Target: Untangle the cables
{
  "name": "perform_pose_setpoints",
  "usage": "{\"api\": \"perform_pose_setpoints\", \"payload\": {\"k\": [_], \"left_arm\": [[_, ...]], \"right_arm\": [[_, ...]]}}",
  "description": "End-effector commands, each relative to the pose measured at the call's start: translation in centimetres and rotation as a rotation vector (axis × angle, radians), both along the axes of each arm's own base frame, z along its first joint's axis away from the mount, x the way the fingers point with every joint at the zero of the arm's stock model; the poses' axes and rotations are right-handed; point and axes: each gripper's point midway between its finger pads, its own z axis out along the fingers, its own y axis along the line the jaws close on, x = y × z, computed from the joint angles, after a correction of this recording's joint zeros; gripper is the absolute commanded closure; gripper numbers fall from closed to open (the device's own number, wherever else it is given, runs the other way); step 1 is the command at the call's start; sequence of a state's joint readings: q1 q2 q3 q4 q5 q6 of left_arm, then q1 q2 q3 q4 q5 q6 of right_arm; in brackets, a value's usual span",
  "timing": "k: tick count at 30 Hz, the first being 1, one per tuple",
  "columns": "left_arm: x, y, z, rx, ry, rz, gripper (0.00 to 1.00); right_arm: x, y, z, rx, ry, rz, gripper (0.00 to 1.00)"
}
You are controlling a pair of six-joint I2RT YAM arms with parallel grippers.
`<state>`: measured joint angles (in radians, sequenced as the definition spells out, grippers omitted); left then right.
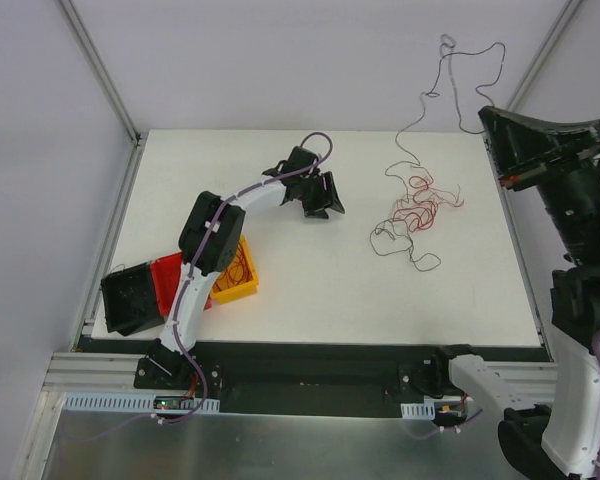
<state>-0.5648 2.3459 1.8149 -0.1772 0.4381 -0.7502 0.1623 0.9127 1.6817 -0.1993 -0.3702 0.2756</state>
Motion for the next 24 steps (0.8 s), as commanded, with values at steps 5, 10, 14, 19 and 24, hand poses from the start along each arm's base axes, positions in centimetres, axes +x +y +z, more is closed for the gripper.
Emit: {"api": "perform_pose_setpoints", "payload": {"k": [5, 10, 14, 19, 24], "left_arm": [[1.5, 2.5, 8.6, -0.033, -0.178, -0.058, 0.43], [-1.0, 5.5, 18.4, -0.129, -0.312, -0.097, 0.29], [-5.5, 9.7, 25.1, -0.171, -0.445, -0.096, 0.18], [-10.7, 14.8, 28.2, -0.191, -0.541, -0.061, 0.08], [-15.0, 17.7, 28.2, -0.203, -0.572, -0.063, 0.03]], "right_arm": [[1.5, -0.8, 2.8, -0.029, -0.021, -0.076, 1.0], [1.8, 2.2, -0.3, -0.059, 0.043, 0.107, 1.0], [2.2, 4.6, -5.5, -0.067, 0.127, 0.265, 1.0], [0.7, 7.7, -10.5, -0.083, 0.172, 0.402, 1.0], [0.6, 10.8, -15.8, -0.163, 0.228, 0.459, 1.0]]}}
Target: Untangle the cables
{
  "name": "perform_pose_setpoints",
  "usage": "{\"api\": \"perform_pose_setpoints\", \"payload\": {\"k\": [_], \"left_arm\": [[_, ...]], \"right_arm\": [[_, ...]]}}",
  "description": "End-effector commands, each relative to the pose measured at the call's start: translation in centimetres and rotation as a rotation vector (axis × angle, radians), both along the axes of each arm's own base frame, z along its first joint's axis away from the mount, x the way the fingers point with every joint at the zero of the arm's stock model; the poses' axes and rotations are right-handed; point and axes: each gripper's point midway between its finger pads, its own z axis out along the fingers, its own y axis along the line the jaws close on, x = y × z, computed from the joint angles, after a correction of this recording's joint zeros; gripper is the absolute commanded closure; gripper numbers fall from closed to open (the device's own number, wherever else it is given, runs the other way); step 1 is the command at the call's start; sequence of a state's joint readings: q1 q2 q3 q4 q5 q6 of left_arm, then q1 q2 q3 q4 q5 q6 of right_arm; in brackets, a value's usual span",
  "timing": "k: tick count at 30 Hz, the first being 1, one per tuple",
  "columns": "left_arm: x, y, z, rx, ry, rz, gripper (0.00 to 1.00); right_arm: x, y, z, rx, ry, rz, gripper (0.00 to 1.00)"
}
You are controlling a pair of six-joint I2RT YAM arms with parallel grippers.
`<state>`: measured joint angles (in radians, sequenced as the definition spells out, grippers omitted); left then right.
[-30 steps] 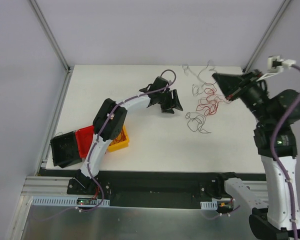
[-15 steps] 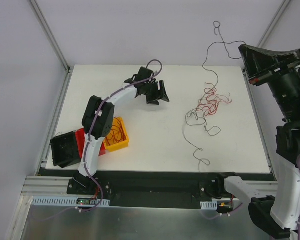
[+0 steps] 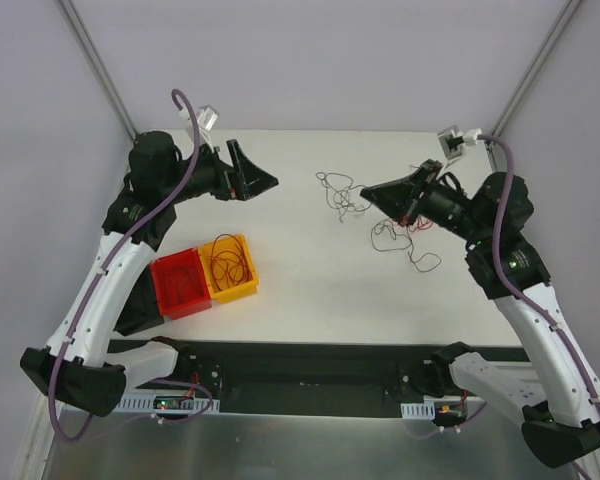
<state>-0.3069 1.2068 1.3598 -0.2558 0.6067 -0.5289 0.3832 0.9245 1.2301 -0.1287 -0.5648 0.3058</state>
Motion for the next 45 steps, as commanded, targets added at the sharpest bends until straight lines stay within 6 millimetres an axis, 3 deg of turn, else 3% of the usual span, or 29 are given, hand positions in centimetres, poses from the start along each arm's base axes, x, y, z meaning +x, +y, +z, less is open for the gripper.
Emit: {"api": "perform_pose_setpoints", "payload": {"k": [1, 8, 11, 15, 18, 23, 26, 30, 33, 36, 40, 45], "left_arm": [[-2.8, 0.8, -4.8, 0.051, 0.099, -0.062, 0.03], [-5.6, 1.2, -7.7, 0.059, 0.161, -0.101, 0.02], [-6.1, 1.2, -9.4, 0.066, 0.209, -0.112, 0.02], [-6.4, 0.8, -11.9, 0.082, 0.283, -0.127, 0.02], [-6.5, 0.4, -13.7, 0.117, 0.318, -0.128, 0.04], [-6.4, -0.5, -16.1, 0.195, 0.338, -0.128, 0.05], [-6.2, -1.4, -18.3, 0.25, 0.39, -0.148, 0.06], [-5.7, -2.2, -21.2, 0.361, 0.433, -0.128, 0.05], [-4.9, -1.9, -23.3, 0.475, 0.464, -0.077, 0.05], [-3.8, -1.6, -25.2, 0.556, 0.534, -0.019, 0.05], [-2.8, -1.8, -27.8, 0.671, 0.603, 0.044, 0.04], [-1.7, -2.7, -30.3, 0.769, 0.658, 0.084, 0.01]], "right_arm": [[-1.6, 1.8, -0.2, -0.01, -0.135, 0.052, 1.0], [1.6, 3.3, -9.3, -0.038, 0.042, -0.001, 0.99], [2.3, 3.6, -13.3, -0.078, 0.116, -0.012, 1.0], [3.9, 3.4, -20.4, -0.18, 0.249, -0.073, 1.0], [4.0, 4.9, -24.4, -0.187, 0.348, -0.014, 1.0], [3.4, 8.0, -27.8, -0.201, 0.408, 0.082, 1.0], [3.7, 7.9, -30.2, -0.246, 0.457, 0.052, 0.88], [3.9, 5.8, -31.8, -0.288, 0.502, -0.006, 0.72], [4.4, 3.0, -32.1, -0.291, 0.514, -0.079, 0.5], [4.8, 0.0, -32.1, -0.289, 0.506, -0.154, 0.35], [5.0, -2.6, -31.9, -0.283, 0.485, -0.208, 0.31], [4.8, -3.6, -32.3, -0.288, 0.466, -0.224, 0.3]]}}
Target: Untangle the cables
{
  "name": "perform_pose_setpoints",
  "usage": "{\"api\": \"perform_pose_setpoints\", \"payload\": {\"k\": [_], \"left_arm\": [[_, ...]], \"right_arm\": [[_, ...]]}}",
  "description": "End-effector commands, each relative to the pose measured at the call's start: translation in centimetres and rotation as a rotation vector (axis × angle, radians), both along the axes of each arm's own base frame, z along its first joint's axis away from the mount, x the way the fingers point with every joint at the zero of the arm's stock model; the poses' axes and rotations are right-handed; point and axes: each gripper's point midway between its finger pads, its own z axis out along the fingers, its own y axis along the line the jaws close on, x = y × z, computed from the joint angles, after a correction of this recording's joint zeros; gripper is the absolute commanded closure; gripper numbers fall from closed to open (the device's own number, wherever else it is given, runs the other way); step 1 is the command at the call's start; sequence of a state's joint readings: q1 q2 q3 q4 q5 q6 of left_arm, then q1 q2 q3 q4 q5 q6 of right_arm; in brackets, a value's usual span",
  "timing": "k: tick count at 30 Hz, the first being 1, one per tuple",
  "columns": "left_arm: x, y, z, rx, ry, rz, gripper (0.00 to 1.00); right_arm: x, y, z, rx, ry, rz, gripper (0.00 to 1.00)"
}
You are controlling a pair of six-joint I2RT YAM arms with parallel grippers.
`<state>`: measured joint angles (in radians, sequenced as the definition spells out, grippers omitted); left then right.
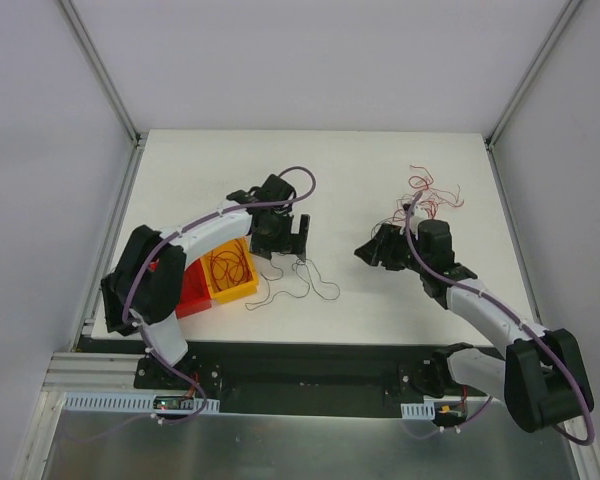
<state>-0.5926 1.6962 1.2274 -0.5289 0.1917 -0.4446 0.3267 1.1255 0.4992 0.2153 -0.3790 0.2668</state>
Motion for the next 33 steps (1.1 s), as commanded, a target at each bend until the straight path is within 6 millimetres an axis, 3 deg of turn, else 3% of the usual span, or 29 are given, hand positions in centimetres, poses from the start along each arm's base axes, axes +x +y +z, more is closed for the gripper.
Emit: {"api": "perform_pose_setpoints", "payload": {"k": [1, 5, 17, 23, 28, 33], "left_arm": [[0.7, 0.1, -1.7, 0.125, 0.045, 0.054, 0.01], [0.2, -0.2, -3.3, 0.145, 0.112, 0.082, 0.01], [-1.9, -3.8, -4.7, 0.16, 0.125, -0.005, 0.03], [-1.9, -4.0, -2.2, 0.183, -0.011, -0.071, 0.02], [-1.6, -2.4, 0.1, 0.199, -0.103, -0.06, 0.01], [-1.1, 0.5, 0.3, 0.256, -0.106, 0.048, 0.01]], "right_arm": [[-0.4, -0.5, -0.1, -0.013, -0.036, 0.022, 0.31], [-0.6, -0.9, 0.1, -0.002, -0.05, 0.024, 0.31], [-0.8, -1.3, 0.9, 0.022, -0.081, 0.013, 0.31], [-0.9, -1.3, 0.9, 0.027, -0.081, 0.012, 0.31], [-0.9, -1.3, 1.0, 0.03, -0.082, 0.01, 0.31], [-1.0, -1.3, 1.1, 0.032, -0.089, 0.011, 0.31]]}}
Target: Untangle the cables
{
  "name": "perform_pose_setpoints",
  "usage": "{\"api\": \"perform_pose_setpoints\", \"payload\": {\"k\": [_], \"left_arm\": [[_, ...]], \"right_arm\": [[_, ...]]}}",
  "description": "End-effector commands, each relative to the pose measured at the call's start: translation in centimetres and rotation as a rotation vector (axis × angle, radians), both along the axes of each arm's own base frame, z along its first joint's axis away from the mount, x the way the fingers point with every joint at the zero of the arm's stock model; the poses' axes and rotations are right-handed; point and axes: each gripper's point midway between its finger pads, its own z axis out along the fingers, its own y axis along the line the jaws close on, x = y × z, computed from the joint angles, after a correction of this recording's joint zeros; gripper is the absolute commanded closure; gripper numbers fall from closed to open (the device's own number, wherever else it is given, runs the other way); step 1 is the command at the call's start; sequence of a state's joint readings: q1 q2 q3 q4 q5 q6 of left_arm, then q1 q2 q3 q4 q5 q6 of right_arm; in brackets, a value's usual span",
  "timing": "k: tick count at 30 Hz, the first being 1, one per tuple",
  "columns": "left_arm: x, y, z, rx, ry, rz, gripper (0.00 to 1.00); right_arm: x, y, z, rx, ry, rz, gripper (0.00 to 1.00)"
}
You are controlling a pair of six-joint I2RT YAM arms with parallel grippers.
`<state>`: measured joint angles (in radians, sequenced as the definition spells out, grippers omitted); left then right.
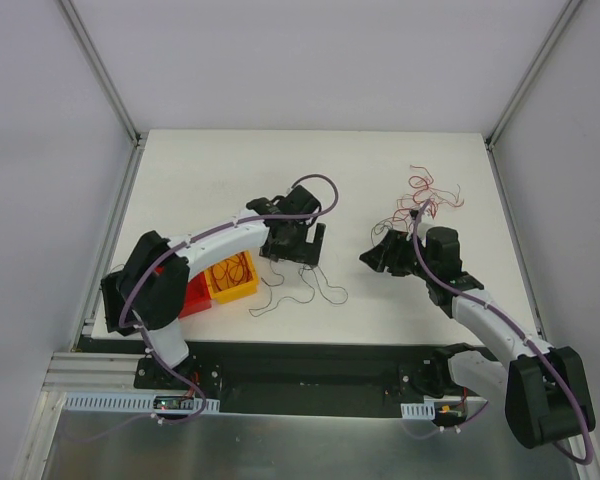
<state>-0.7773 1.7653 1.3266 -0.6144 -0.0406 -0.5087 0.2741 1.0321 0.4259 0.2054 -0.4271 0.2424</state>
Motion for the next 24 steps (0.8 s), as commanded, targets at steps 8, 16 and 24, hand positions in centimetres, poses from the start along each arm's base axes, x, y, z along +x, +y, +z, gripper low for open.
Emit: {"api": "perform_pose_setpoints", "payload": {"k": [8, 16, 24], "left_arm": [[2.2, 3.3, -2.6, 0.01, 0.154, 0.181, 0.01], [0.5, -2.1, -1.4, -0.263, 0.182, 0.126, 0.01], [-0.9, -3.8, -1.8, -0.418, 0.197, 0.097, 0.01]], "right_arm": [[0.3, 0.1, 1.7, 0.025, -0.079, 0.01, 0.31], [0.3, 0.3, 1.6, 0.038, -0.072, 0.016, 0.31], [0.3, 0.4, 1.5, 0.046, -0.069, 0.02, 0.31]]}}
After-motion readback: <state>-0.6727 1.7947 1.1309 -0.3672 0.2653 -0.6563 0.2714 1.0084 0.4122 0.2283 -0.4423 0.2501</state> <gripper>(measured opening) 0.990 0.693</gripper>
